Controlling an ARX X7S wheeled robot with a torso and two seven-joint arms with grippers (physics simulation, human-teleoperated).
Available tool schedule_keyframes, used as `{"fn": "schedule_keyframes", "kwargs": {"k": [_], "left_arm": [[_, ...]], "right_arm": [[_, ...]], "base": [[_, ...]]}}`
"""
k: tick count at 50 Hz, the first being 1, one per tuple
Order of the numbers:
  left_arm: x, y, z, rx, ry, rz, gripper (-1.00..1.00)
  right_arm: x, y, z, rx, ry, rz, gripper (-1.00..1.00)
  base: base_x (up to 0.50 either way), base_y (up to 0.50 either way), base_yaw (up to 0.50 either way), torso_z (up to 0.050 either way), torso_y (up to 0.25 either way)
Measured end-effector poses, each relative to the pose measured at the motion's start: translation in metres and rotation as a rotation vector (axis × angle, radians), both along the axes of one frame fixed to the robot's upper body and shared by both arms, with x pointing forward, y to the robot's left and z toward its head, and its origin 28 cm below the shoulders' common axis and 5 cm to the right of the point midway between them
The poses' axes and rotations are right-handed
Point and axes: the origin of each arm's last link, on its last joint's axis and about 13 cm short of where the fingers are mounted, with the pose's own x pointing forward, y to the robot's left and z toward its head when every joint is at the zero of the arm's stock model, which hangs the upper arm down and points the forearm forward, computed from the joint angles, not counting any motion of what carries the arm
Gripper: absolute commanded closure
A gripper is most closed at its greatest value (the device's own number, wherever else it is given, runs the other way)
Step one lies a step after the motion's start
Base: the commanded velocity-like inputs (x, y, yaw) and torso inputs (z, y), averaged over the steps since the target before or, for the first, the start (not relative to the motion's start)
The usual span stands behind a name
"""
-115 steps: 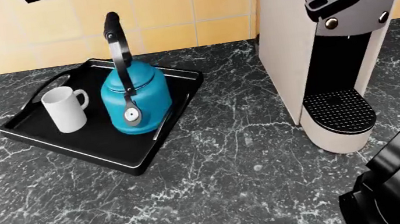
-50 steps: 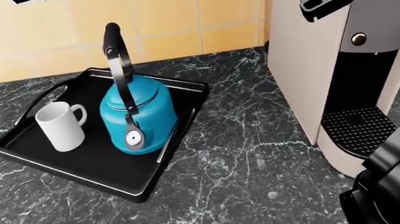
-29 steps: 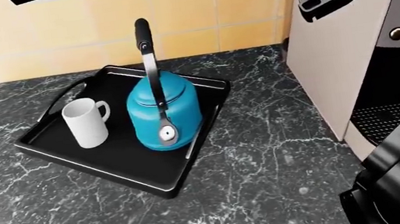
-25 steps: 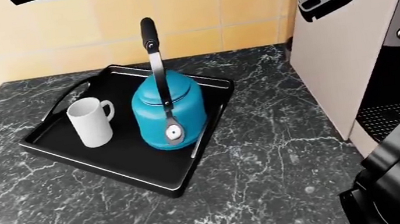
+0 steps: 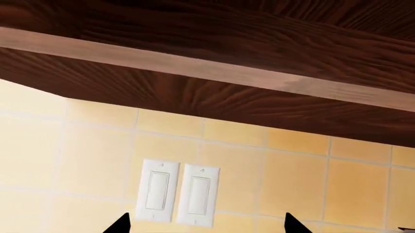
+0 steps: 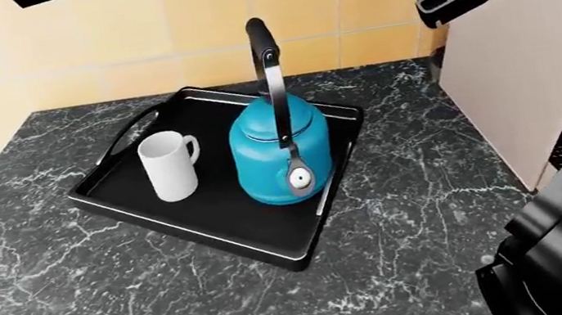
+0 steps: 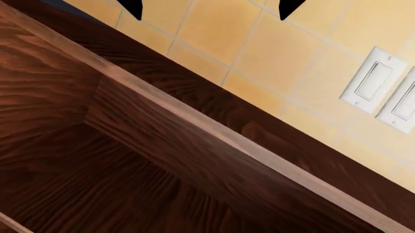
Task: Pick the kettle from the counter and place it on the tray. Then pick the mug from the cabinet and place it on the tray. Then close the cabinet doors.
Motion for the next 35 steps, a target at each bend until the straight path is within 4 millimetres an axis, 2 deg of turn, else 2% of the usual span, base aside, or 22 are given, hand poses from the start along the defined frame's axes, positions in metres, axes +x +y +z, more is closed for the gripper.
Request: {"fn": "schedule_keyframes", "kwargs": {"k": [35], "left_arm": [[0.0038,0.0004,-0.0076,0.014,0.024,-0.003,-1.00]], "right_arm": [[0.0030,0.0000,-0.0024,0.003,0.004,0.000,-1.00]], "base": [[0.00,0.18,0.00,0.000,0.000]]}}
